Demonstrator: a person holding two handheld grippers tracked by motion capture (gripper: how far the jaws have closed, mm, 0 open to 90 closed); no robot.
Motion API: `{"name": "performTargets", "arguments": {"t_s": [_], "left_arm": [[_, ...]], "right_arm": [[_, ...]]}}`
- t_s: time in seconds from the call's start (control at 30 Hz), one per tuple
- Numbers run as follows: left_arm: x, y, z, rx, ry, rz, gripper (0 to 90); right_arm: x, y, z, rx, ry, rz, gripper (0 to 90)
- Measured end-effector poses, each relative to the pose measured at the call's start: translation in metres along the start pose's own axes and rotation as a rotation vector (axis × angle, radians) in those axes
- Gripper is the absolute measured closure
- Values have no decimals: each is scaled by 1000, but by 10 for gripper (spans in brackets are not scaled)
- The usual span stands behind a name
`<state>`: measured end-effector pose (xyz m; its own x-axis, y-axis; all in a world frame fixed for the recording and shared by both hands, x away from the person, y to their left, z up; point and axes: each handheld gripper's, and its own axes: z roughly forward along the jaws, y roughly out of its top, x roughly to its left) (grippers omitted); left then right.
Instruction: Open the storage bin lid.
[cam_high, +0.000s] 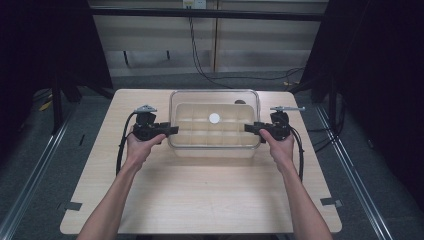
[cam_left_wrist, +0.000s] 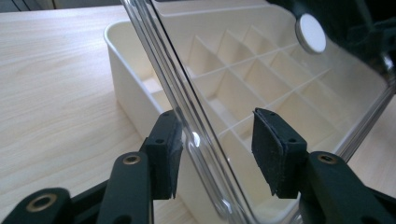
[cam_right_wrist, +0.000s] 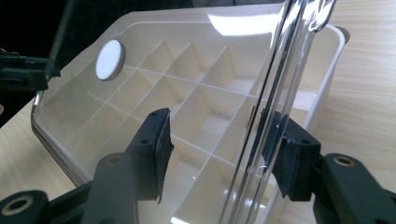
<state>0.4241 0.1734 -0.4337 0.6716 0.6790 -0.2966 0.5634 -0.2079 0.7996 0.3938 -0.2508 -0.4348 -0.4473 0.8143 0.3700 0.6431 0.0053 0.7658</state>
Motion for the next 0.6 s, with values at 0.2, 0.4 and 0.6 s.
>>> {"name": "performTargets", "arguments": {"t_s": [0.2,0.4,0.6], "left_arm": [[-2,0,-3,-16,-17,-4,559],[-7,3,-9,-15,-20,24,614],[-10,4,-17,-32,-29,29,661]], "right_arm": [[4,1,-5,-6,3,-4,473],[3,-2,-11,-13,10,1,505],[8,-3,-20,-26,17,-2,550]]}}
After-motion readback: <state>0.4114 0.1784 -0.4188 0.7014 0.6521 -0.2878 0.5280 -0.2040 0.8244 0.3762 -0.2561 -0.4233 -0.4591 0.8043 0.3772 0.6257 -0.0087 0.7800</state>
